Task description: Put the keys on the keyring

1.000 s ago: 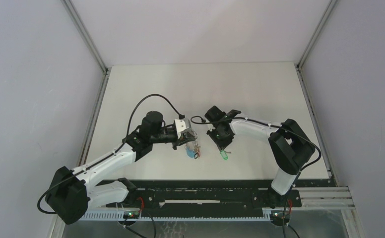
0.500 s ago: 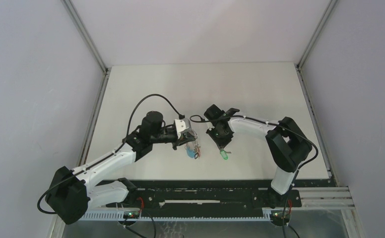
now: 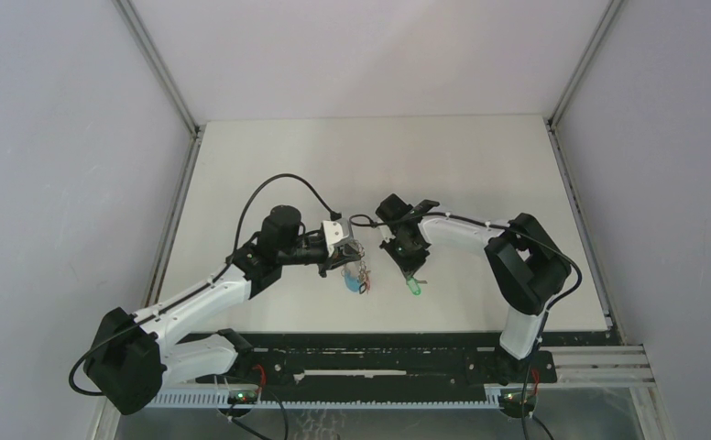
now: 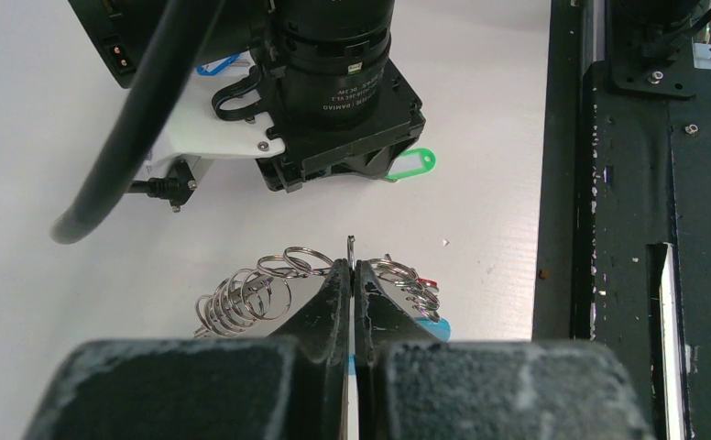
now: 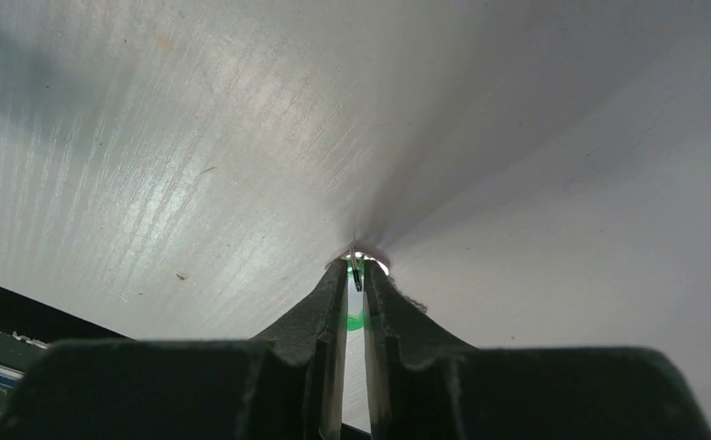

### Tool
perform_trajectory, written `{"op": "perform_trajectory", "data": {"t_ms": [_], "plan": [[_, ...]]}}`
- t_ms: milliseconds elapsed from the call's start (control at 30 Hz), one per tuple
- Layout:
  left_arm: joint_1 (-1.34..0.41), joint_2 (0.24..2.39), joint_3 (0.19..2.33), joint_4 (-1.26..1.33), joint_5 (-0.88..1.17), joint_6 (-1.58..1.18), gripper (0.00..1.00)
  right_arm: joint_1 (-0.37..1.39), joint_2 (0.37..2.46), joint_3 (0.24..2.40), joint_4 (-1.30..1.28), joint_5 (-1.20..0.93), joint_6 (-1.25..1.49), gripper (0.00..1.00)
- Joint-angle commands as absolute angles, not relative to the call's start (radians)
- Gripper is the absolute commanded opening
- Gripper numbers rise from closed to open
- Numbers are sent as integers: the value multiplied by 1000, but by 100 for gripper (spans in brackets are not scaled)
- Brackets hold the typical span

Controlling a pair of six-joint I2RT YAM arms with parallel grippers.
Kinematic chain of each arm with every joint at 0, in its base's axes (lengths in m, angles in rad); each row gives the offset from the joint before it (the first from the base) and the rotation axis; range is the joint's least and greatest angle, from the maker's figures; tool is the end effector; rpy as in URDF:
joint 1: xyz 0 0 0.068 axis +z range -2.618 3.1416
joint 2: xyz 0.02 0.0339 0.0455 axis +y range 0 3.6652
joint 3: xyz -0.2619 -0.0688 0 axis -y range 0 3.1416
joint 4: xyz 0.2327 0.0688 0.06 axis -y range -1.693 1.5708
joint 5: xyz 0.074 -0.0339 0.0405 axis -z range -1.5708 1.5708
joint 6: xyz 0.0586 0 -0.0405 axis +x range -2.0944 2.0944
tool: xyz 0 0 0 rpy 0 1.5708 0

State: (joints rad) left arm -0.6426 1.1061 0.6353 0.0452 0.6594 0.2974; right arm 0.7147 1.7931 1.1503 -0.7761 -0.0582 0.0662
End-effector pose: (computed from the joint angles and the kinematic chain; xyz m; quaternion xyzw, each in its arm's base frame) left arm 0.1761 -0.1766 0.2459 0.5165 0.6296 -0.3561 0.4583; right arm 0.2395 0.2123 0.1465 -0.3196 0.9441 0.0557 0.0591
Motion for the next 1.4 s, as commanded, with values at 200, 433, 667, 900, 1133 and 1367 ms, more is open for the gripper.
{"op": "perform_trajectory", "data": {"t_ms": [200,433,667,900,1133,1367], "plan": [[-637,1085,624,101,689,285,0,712,1798,1190,-797,-67,63,7],[-637,1085,625,101,691,285,0,713,1793,1193,-809,-66,63,10],[-637,1084,625,101,690,286,0,713,1812,1196,-798,-70,59,10],[-637,1083,625,101,691,286,0,713,1827,1202,-799,-68,57,9],[-637,1083,624,100,689,287,0,715,1782,1198,-807,-53,41,0],[-637,1071,627,94,684,291,0,721,1567,1118,-713,-80,-47,0]]}}
